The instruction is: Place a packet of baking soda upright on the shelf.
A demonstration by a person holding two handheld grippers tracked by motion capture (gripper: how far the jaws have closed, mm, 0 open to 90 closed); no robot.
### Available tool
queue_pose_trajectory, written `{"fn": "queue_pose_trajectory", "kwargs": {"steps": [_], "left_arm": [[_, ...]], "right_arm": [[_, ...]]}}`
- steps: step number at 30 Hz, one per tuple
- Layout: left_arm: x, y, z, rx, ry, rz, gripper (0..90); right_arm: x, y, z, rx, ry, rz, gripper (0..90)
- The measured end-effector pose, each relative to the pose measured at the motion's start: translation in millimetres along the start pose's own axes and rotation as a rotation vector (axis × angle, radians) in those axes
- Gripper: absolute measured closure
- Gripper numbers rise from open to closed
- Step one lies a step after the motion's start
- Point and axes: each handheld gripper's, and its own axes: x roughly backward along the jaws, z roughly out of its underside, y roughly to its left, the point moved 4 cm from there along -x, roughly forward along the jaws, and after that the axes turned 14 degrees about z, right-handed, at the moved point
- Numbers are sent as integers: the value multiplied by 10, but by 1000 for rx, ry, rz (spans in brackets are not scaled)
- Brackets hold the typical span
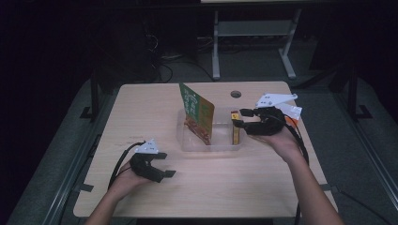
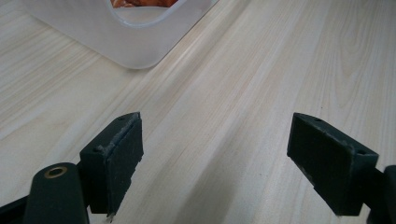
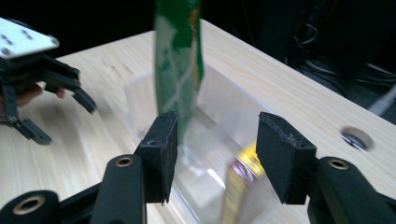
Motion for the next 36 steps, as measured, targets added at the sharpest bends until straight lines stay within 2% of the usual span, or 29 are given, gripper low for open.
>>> {"fn": "queue_pose_trajectory", "kwargs": {"steps": [3, 7, 10, 12, 16, 18, 20, 23, 27, 29, 31, 33, 36], "left_arm": [[1, 0, 0, 1, -1, 0, 179], [-1, 6, 2, 1, -4, -1, 178], [-4, 1, 4, 7, -2, 1, 178], [0, -1, 4, 5, 4, 2, 178], [-5, -1, 6, 9, 3, 5, 178], [-10, 3, 9, 8, 4, 7, 177], [-16, 4, 11, 9, 6, 7, 176], [-16, 5, 11, 5, 12, 7, 175], [-16, 6, 13, 9, 8, 5, 175], [-15, 4, 13, 17, 3, 6, 175], [-13, 7, 14, 15, 4, 4, 175], [-15, 7, 17, 14, 4, 5, 176], [-18, 8, 18, 14, 7, 7, 176]], "right_arm": [[61, -107, 94, -15, 5, 25, 473], [129, -331, 270, -46, 30, 95, 471], [130, -532, 426, -56, 89, 175, 453], [114, -670, 533, -84, 109, 209, 443], [27, -878, 763, -118, 188, 250, 404], [-43, -951, 894, -114, 254, 272, 395], [-116, -995, 1016, -120, 282, 267, 396], [-243, -1026, 1195, -90, 334, 275, 392], [-385, -1002, 1340, -73, 366, 264, 388], [-450, -970, 1374, -29, 377, 270, 395], [-482, -953, 1375, 29, 377, 303, 437], [-497, -942, 1372, 55, 381, 295, 496], [-500, -935, 1382, 21, 383, 286, 550]]}}
